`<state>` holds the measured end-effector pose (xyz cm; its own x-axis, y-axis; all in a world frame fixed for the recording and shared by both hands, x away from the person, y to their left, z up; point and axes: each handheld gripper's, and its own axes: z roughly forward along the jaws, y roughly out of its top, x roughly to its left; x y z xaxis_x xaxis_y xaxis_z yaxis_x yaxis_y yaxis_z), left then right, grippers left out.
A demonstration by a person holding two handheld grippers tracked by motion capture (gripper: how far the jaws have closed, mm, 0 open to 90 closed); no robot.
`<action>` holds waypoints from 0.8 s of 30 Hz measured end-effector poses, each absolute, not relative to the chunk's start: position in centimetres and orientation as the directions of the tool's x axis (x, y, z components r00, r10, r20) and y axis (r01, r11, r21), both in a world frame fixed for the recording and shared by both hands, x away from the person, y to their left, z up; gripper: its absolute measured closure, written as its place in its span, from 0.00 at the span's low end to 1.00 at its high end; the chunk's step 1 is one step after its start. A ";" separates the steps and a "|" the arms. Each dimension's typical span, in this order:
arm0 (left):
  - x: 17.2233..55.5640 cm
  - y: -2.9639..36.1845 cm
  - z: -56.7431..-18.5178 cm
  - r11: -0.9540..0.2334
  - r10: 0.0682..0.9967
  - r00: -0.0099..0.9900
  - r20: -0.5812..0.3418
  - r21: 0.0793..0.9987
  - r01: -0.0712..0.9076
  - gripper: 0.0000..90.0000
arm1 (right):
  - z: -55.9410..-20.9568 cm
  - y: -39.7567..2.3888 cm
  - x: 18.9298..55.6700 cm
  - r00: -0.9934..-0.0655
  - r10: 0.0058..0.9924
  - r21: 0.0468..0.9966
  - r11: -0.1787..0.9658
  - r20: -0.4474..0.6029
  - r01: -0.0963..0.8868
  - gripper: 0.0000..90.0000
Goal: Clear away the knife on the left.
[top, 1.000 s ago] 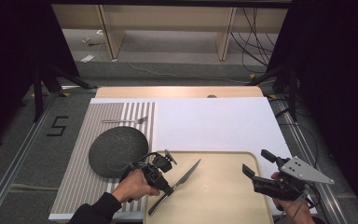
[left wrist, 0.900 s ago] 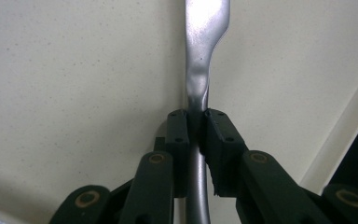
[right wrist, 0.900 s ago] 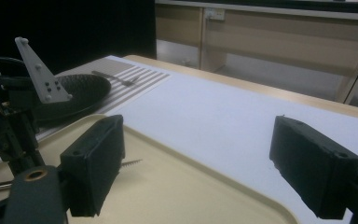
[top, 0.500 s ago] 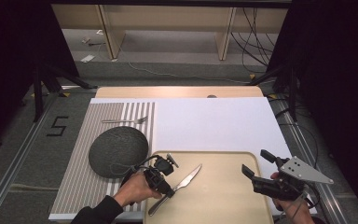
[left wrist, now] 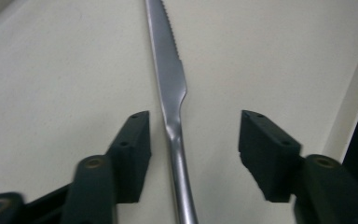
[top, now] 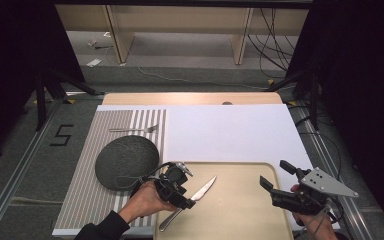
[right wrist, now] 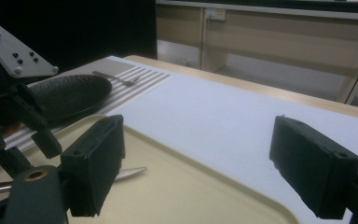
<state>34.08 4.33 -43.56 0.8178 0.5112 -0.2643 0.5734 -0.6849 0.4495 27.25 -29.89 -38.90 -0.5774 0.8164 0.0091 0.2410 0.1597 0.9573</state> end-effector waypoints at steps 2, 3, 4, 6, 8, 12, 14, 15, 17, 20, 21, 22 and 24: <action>33.9 3.9 -43.7 -0.700 0.494 0.829 -0.260 0.446 0.557 0.65 | -38.9 -29.9 27.3 -0.578 0.816 0.959 0.158 0.009 0.237 0.21; 33.9 3.7 -43.7 -0.711 0.486 0.837 -0.252 0.443 0.546 0.75 | -38.9 -29.9 27.3 -0.577 0.816 0.958 0.159 0.008 0.238 0.21; 33.9 3.5 -43.8 -0.718 0.482 0.841 -0.245 0.441 0.539 0.75 | -38.9 -29.9 27.3 -0.577 0.816 0.958 0.159 0.008 0.238 0.21; 33.7 2.8 -44.2 -0.749 0.460 0.861 -0.216 0.427 0.507 0.86 | -38.9 -29.9 27.2 -0.578 0.816 0.958 0.161 0.005 0.236 0.21; 33.7 2.4 -44.4 -0.754 0.459 0.864 -0.205 0.425 0.501 0.90 | -38.9 -29.9 27.2 -0.578 0.816 0.958 0.162 0.004 0.235 0.21; 33.7 1.3 -44.9 -0.787 0.442 0.880 -0.171 0.397 0.473 1.00 | -38.9 -29.8 27.3 -0.579 0.815 0.958 0.163 0.004 0.237 0.21; 33.8 0.9 -45.3 -0.795 0.443 0.880 -0.168 0.380 0.473 1.00 | -38.9 -29.9 27.3 -0.579 0.815 0.958 0.164 0.003 0.237 0.21; 34.0 0.6 -45.6 -0.795 0.451 0.877 -0.167 0.372 0.480 1.00 | -38.9 -29.9 27.2 -0.579 0.816 0.958 0.162 0.005 0.237 0.21; 34.1 0.6 -45.6 -0.792 0.459 0.873 -0.165 0.370 0.486 1.00 | -38.9 -29.9 27.2 -0.578 0.816 0.958 0.161 0.006 0.237 0.21; 34.3 0.7 -45.7 -0.787 0.465 0.870 -0.163 0.374 0.491 1.00 | -38.9 -29.9 27.2 -0.580 0.815 0.958 0.163 0.004 0.235 0.21; 34.3 0.7 -45.7 -0.784 0.469 0.868 -0.163 0.375 0.494 1.00 | -38.9 -29.9 27.2 -0.580 0.815 0.958 0.163 0.004 0.235 0.21; 34.5 0.7 -45.8 -0.783 0.473 0.866 -0.162 0.374 0.497 1.00 | -38.9 -29.8 27.2 -0.580 0.815 0.958 0.164 0.002 0.235 0.21; 34.6 0.8 -46.0 -0.779 0.476 0.863 -0.171 0.374 0.504 1.00 | -38.9 -29.8 27.2 -0.580 0.815 0.957 0.165 0.003 0.237 0.21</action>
